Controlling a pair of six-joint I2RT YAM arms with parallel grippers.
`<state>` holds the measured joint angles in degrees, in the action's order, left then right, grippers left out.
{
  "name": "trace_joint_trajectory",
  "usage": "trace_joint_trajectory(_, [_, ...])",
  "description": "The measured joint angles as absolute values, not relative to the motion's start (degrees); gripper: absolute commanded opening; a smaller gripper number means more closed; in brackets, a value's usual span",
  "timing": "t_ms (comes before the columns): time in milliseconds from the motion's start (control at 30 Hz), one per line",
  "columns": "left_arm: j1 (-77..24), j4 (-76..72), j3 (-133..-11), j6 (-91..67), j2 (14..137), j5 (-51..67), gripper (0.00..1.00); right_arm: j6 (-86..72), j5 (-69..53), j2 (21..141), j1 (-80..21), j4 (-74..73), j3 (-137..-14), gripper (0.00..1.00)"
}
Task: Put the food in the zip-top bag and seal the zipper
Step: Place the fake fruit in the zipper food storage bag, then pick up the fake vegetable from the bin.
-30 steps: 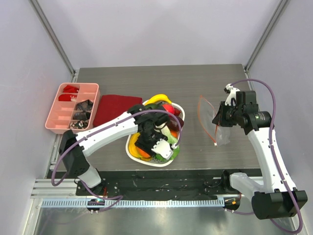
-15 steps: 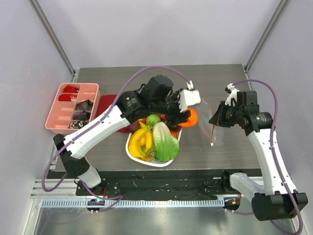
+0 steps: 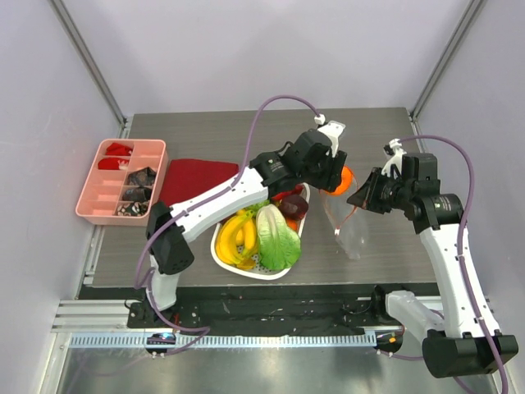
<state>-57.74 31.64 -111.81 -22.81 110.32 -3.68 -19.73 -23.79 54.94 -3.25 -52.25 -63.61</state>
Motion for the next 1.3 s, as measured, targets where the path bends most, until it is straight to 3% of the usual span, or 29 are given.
trace_joint_trajectory(33, [-57.74, 32.49, -112.40, -23.62, 111.26, -5.17, 0.06, -20.01, -23.79, 54.63, -3.25, -52.25, -63.66, 0.01])
trace_joint_trajectory(200, [-57.74, 35.97, -112.71, -24.64, 112.44, -8.91, 0.41, -21.30, -23.77, 53.54, -3.25, -51.68, -64.38, 0.01])
trace_joint_trajectory(233, [-57.74, 36.32, -112.71, -24.58, 112.44, -8.80, 0.55, -21.39, -23.77, 53.52, -3.25, -51.37, -64.40, 0.01])
trace_joint_trajectory(300, [-57.74, 36.71, -112.71, -24.38, 112.44, -7.94, 0.71, -21.47, -23.73, 53.52, -3.25, -51.09, -64.40, 0.01])
trace_joint_trajectory(333, [-57.74, 36.88, -112.68, -23.94, 112.44, -7.22, 0.85, -21.54, -23.73, 53.52, -3.25, -51.00, -64.40, 0.01])
trace_joint_trajectory(433, [-57.74, 36.84, -111.53, -22.63, 111.48, -4.58, 1.00, -21.63, -23.73, 53.52, -3.25, -50.89, -64.40, 0.01])
trace_joint_trajectory(767, [-56.05, 38.00, -105.86, -10.09, 99.09, 8.47, 1.00, -21.67, -23.05, 53.49, -3.25, -50.68, -64.38, 0.01])
trace_joint_trajectory(1067, [-56.64, 48.18, -88.40, 33.26, 77.73, 22.41, 1.00, -21.56, -22.17, 53.49, -3.25, -50.61, -64.03, 0.01])
trace_joint_trajectory(1300, [-62.87, 59.42, -79.85, 66.81, 77.67, 19.66, 0.99, -21.56, -22.15, 53.49, -3.25, -50.52, -63.16, 0.01])
